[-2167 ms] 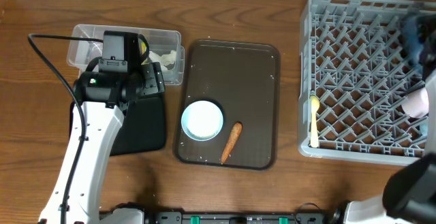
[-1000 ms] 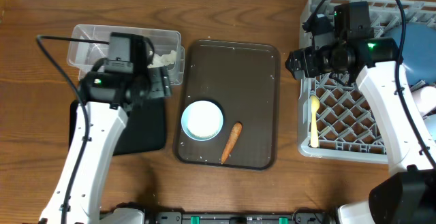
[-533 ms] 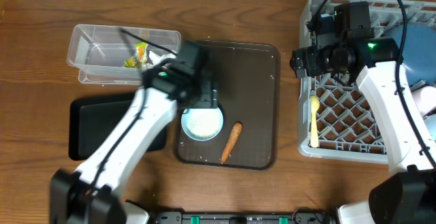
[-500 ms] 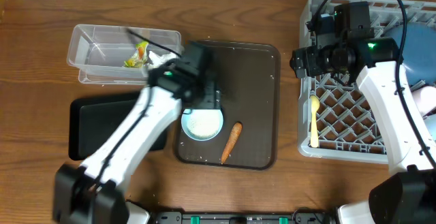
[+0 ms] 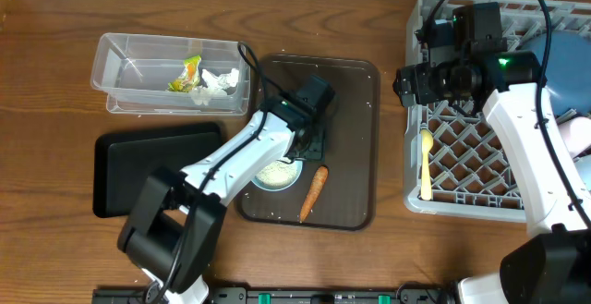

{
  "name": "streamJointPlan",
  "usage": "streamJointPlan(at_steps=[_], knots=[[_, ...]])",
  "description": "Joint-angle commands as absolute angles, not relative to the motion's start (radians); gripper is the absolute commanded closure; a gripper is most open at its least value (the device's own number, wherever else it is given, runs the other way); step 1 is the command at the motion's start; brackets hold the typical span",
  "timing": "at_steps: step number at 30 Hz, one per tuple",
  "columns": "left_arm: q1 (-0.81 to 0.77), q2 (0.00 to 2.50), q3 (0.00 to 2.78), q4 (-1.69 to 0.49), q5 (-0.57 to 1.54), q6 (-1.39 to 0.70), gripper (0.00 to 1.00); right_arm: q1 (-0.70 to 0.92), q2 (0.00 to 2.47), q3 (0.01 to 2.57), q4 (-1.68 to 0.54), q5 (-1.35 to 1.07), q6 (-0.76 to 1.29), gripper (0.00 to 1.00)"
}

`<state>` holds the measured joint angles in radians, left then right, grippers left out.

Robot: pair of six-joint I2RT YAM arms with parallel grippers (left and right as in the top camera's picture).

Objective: Sort waste into correct bins and load items into the dishwasher rack
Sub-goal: 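Reach the left gripper to the white bowl of rice and grasp it, then carry the bowl left over the black tray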

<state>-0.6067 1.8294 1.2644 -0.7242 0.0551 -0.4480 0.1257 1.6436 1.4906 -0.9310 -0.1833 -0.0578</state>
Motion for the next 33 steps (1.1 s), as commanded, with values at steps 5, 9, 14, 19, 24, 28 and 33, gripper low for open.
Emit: streamJointPlan(at_steps=[5, 9, 14, 19, 24, 28, 33], knots=[[-0.608, 1.882, 1.253, -0.708, 0.022, -0.451, 0.38, 0.128, 1.638, 1.488, -0.939, -0.179, -0.045, 0.09], [-0.608, 1.905, 1.253, -0.708, 0.022, -0.452, 0.38, 0.128, 1.639, 1.488, -0.948, -0.179, -0.045, 0.09], [-0.608, 1.918, 1.253, -0.699, 0.022, -0.451, 0.48, 0.128, 1.638, 1.488, -0.948, -0.179, -0.045, 0.09], [-0.608, 1.932, 1.253, -0.694, 0.022, -0.451, 0.67, 0.128, 1.638, 1.488, -0.948, -0.179, -0.045, 0.09], [-0.608, 1.932, 1.253, -0.694, 0.012, -0.450, 0.79, 0.128, 1.638, 1.488, -0.948, -0.179, -0.045, 0.09], [-0.608, 1.928, 1.254, -0.695, 0.007, -0.449, 0.90, 0.128, 1.638, 1.488, -0.951, -0.179, -0.046, 0.09], [-0.608, 1.883, 1.255, -0.703, -0.002, -0.439, 0.94, 0.128, 1.639, 1.488, -0.951, -0.177, -0.045, 0.09]])
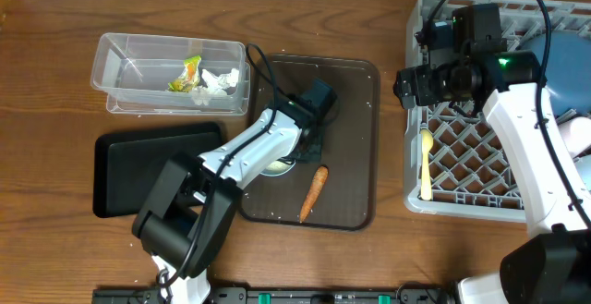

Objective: Sort waste into correct bins and load items into the dishwasher rack
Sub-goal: 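Carry the bowl left over the black tray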

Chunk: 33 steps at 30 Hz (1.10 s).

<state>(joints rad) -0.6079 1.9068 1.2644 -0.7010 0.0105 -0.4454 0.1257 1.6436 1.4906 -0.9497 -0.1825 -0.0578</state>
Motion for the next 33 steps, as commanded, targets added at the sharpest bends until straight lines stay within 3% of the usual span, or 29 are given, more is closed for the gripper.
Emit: streamJointPlan(at_steps=[1, 8, 15, 33], knots=[[-0.608, 1.863, 1.255, -0.710, -0.013, -0.439, 0.94, 0.128, 1.638, 1.488, -0.951, -0.166, -0.045, 0.09], [-0.583, 1.703, 1.255, -0.765, -0.080, -0.439, 0.94, 0.128, 1.639, 1.488, -0.962, -0.127, -0.046, 0.09], [-0.418, 1.556, 1.255, -0.836, -0.028, -0.436, 0.94, 0.118, 1.639, 1.488, -0.962, -0.127, -0.045, 0.09], [0.319, 1.529, 1.108, -0.825, 0.919, 0.060, 0.94, 0.103, 1.638, 1.488, -0.962, -0.127, -0.045, 0.09]])
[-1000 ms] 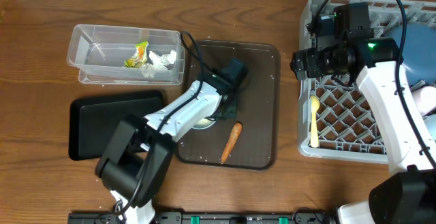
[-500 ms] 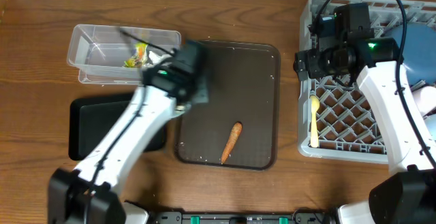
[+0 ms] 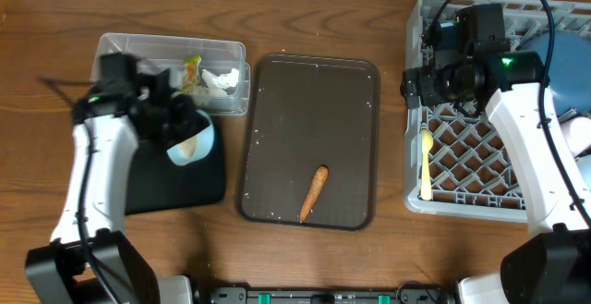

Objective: Sort waste into correct bins and load items into the dishwasher rack
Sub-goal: 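Carry the bowl left over the black tray, then tip the bowl with the left gripper to pour rice onto the black tray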

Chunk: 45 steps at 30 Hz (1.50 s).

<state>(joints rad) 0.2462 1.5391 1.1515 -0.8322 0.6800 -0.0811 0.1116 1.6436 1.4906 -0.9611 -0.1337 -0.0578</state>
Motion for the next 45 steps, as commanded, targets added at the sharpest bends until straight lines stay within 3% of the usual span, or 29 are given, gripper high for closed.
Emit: streamJointPlan(at_steps=[1, 13, 29, 40, 45], knots=[[0.355, 1.530, 1.084, -0.810, 0.976, 0.087, 0.94, 0.103, 1.638, 1.488, -0.961, -0.127, -0.045, 0.09], [0.597, 1.549, 0.825, -0.595, 1.566, 0.280, 0.94, 0.103, 1.638, 1.488, -0.958, -0.127, -0.045, 0.09], [0.646, 1.549, 0.813, -0.595, 1.572, 0.153, 0.94, 0.103, 1.638, 1.488, -0.958, -0.127, -0.046, 0.09], [0.668, 1.549, 0.813, -0.577, 1.572, -0.409, 0.94, 0.103, 1.638, 1.488, -0.961, -0.127, -0.045, 0.09], [0.696, 1.549, 0.813, -0.571, 1.570, -0.468, 0.94, 0.103, 1.638, 1.488, -0.961, -0.127, -0.045, 0.09]])
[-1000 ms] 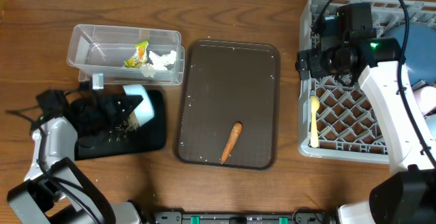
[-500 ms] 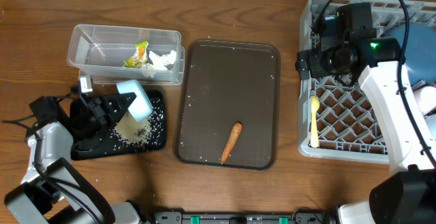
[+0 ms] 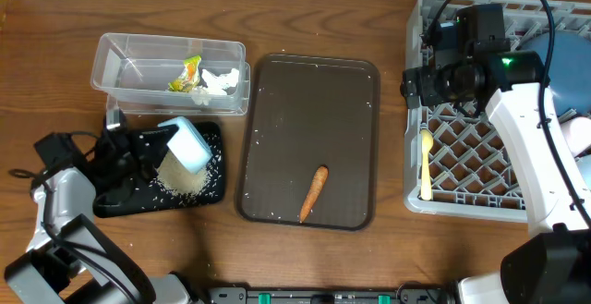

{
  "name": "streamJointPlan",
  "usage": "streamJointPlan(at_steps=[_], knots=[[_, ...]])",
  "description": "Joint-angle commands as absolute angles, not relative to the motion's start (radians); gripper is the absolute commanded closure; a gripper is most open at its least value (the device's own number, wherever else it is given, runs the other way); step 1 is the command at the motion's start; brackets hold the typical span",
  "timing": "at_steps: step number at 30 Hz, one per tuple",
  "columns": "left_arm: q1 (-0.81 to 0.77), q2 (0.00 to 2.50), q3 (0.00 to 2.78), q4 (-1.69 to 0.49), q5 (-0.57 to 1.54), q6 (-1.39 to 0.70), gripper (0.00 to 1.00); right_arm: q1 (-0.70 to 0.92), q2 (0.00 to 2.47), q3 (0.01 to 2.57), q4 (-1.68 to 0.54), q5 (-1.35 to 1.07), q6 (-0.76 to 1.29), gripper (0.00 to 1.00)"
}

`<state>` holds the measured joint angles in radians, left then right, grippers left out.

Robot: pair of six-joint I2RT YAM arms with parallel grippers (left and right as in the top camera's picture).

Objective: Sort waste into correct bins and load items into the dishwasher rack
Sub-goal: 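Tip the bowl with the left gripper to pour rice onto the black tray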

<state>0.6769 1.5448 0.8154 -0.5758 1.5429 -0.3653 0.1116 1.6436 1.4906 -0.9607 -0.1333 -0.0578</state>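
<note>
My left gripper (image 3: pixel 155 147) is shut on a light blue bowl (image 3: pixel 186 144), held tipped upside down over the black bin (image 3: pixel 120 200). White rice (image 3: pixel 185 180) lies spilled in that bin under the bowl. A carrot (image 3: pixel 313 192) lies on the brown tray (image 3: pixel 314 91). The clear bin (image 3: pixel 129 64) behind holds a green wrapper and crumpled white paper. My right gripper (image 3: pixel 417 84) hovers at the left edge of the grey dishwasher rack (image 3: pixel 462 152); whether its fingers are open cannot be told. A yellow utensil (image 3: pixel 426 164) lies in the rack.
A dark blue plate (image 3: pixel 565 59) stands in the rack's right side, with a white item at the rack's far right edge. Cables run over the rack from the right arm. Brown wooden table all around.
The left arm has drawn back toward the left front. The bowl is now overturned lower over the black bin, and rice now lies in the bin.
First my left gripper was at the rice-filled bowl on the brown tray, and stayed there a second later. Then the bowl was held tilted over the black bin's back edge. Now it is inverted with rice in the bin. The right arm stayed at the rack.
</note>
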Motion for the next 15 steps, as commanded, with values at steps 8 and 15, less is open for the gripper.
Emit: streamJointPlan(at_steps=[8, 15], knots=[[0.704, 1.549, 0.813, -0.470, 1.562, -0.402, 0.94, 0.103, 1.638, 1.488, -0.961, -0.126, -0.045, 0.09], [0.704, 1.549, 0.813, -0.439, 1.499, -0.260, 0.94, 0.103, 1.638, 1.488, -0.961, -0.126, -0.045, 0.09]])
